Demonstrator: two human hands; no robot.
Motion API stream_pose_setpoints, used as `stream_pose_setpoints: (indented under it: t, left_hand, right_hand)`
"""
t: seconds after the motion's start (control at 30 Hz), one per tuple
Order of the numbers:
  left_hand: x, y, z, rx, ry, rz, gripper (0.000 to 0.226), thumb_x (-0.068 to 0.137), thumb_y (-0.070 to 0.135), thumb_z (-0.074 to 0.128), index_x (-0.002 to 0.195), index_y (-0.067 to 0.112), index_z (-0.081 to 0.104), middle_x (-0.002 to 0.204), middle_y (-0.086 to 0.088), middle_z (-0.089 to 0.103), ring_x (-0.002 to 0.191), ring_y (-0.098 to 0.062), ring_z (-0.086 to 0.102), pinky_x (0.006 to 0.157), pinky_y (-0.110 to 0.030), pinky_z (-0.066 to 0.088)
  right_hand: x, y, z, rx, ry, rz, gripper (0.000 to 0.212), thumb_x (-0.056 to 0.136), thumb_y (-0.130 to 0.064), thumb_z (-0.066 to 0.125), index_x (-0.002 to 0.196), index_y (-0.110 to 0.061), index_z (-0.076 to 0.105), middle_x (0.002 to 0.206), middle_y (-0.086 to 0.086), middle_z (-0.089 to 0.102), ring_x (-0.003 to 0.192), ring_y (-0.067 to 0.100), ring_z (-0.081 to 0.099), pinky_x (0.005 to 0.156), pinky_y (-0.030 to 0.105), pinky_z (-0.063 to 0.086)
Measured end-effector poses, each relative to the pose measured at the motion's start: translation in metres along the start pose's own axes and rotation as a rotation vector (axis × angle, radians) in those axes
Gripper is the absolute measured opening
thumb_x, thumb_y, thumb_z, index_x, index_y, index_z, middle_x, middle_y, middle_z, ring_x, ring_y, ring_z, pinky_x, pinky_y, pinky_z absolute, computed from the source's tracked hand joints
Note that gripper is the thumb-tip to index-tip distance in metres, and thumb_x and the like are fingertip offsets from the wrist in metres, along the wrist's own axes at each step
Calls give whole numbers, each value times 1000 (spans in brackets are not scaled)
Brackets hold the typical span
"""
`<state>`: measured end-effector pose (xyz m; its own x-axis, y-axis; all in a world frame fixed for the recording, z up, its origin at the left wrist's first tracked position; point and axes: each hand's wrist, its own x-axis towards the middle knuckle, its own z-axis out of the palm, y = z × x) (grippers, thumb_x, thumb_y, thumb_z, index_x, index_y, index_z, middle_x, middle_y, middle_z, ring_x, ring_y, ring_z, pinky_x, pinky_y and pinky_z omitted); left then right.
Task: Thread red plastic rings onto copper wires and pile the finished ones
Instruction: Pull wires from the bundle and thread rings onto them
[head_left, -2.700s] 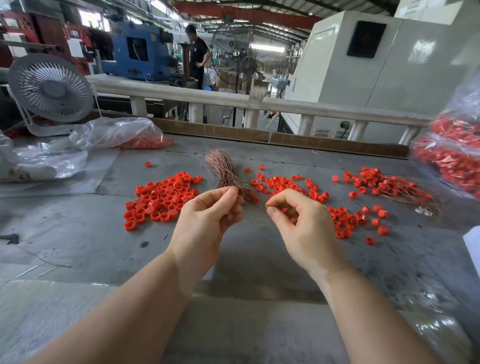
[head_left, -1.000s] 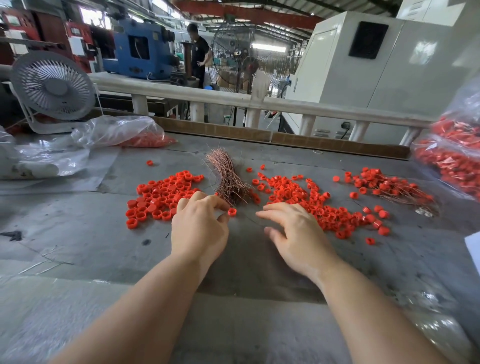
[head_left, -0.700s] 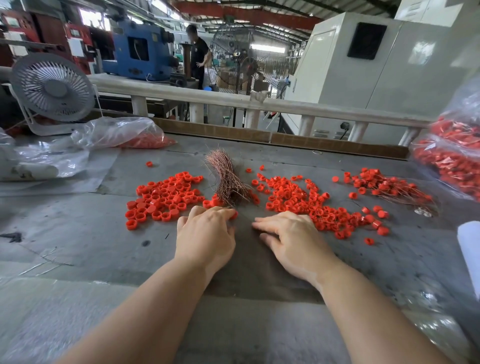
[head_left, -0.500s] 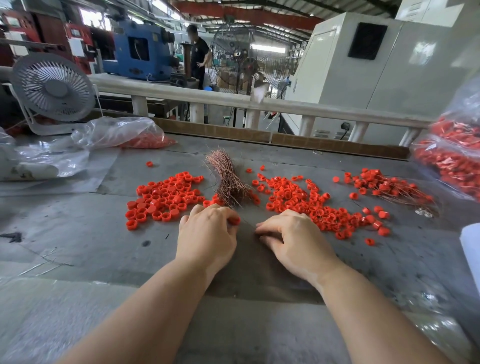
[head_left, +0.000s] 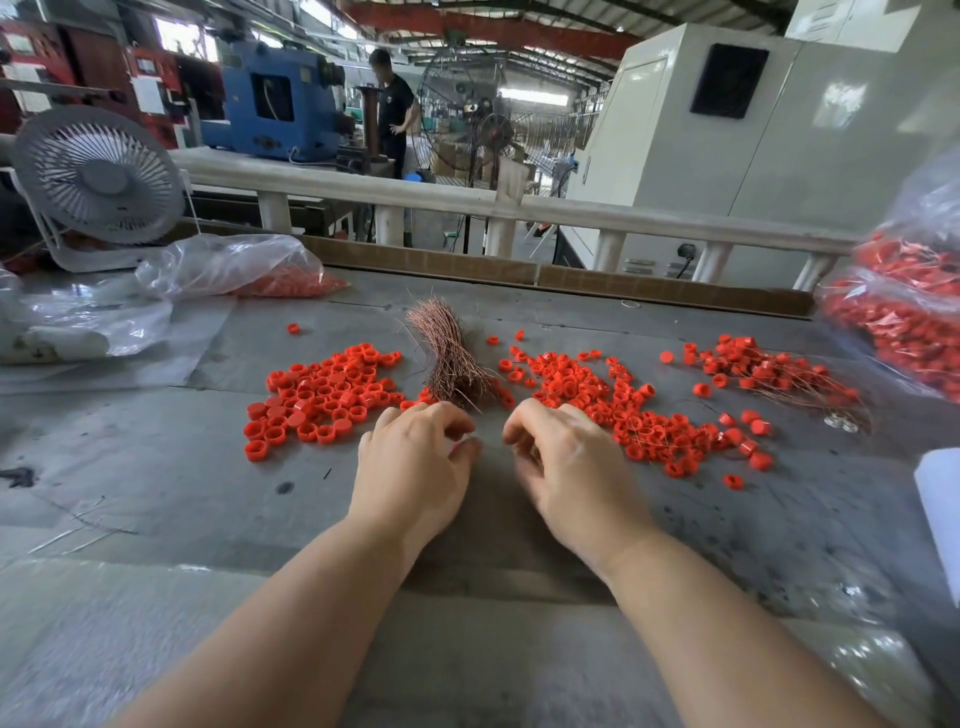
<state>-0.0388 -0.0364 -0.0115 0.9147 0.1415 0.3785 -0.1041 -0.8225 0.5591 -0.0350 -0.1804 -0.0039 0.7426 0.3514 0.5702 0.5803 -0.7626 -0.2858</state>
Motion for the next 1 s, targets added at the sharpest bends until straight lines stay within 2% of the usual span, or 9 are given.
stream_pose_setpoints:
  t: [0.13,0.27,0.37,0.43,0.57,0.7,0.8,0.9,1.0]
  left_hand:
    - [-1,7,-4,-270,8,-19,19,88,29,59,107,27,61,81,22,58,93,-18,57,88,-33,43]
    - [0,10,-4,-561,-38,-48,22,90,16,58,110,19,67,95,9,68,87,-7,62,81,-21,47]
    - [2,9,-6,-874,-57,-106,23,89,4,57,106,15,69,92,12,70,81,7,61,72,-7,46]
    - [5,7,-8,-1043,-59,-164,26,89,1,56,99,20,69,87,13,72,75,8,60,65,-7,45]
    - [7,5,-12,-1283,7,-280,25,85,-1,57,88,20,69,79,8,73,66,2,60,57,-9,44]
    - [8,3,-15,-1406,88,-390,19,83,-3,58,83,15,67,73,4,72,63,-1,59,56,-11,41]
    - [9,3,-16,-1449,136,-435,20,80,-3,62,79,17,59,77,-1,67,62,-4,57,52,-11,39]
    - [9,2,-17,-1482,182,-489,25,81,-3,63,86,19,52,71,3,68,63,-3,57,50,-9,39]
    - [9,1,-19,-1473,182,-502,24,82,-1,64,97,16,58,73,3,68,59,-1,57,50,-9,41]
  right_hand:
    - [-1,4,-3,116,120,50,16,78,1,64,84,-13,60,74,-4,54,74,17,51,67,33,46]
    - [-1,3,-4,172,144,23,18,77,1,65,83,-15,59,74,-5,56,72,12,50,67,27,43]
    - [-1,5,-4,198,145,39,20,76,2,65,82,-17,59,74,-7,56,71,8,48,65,19,41]
    - [-1,6,-4,209,134,46,21,77,2,65,82,-17,59,74,-9,55,71,8,48,64,17,39]
    - [0,7,-2,186,145,63,20,77,1,64,81,-17,58,72,-7,55,70,12,49,64,26,43]
    - [0,9,-1,185,154,112,20,80,0,63,80,-20,57,71,-6,54,70,13,48,64,30,44]
    - [1,9,0,200,147,136,27,81,0,63,79,-24,53,74,-6,55,72,13,49,65,28,43]
    - [2,9,0,273,150,157,35,80,4,62,78,-28,48,73,-11,53,70,7,47,65,22,40]
    - [2,9,-1,253,167,173,35,80,5,61,78,-28,47,74,-12,52,70,6,46,65,20,38]
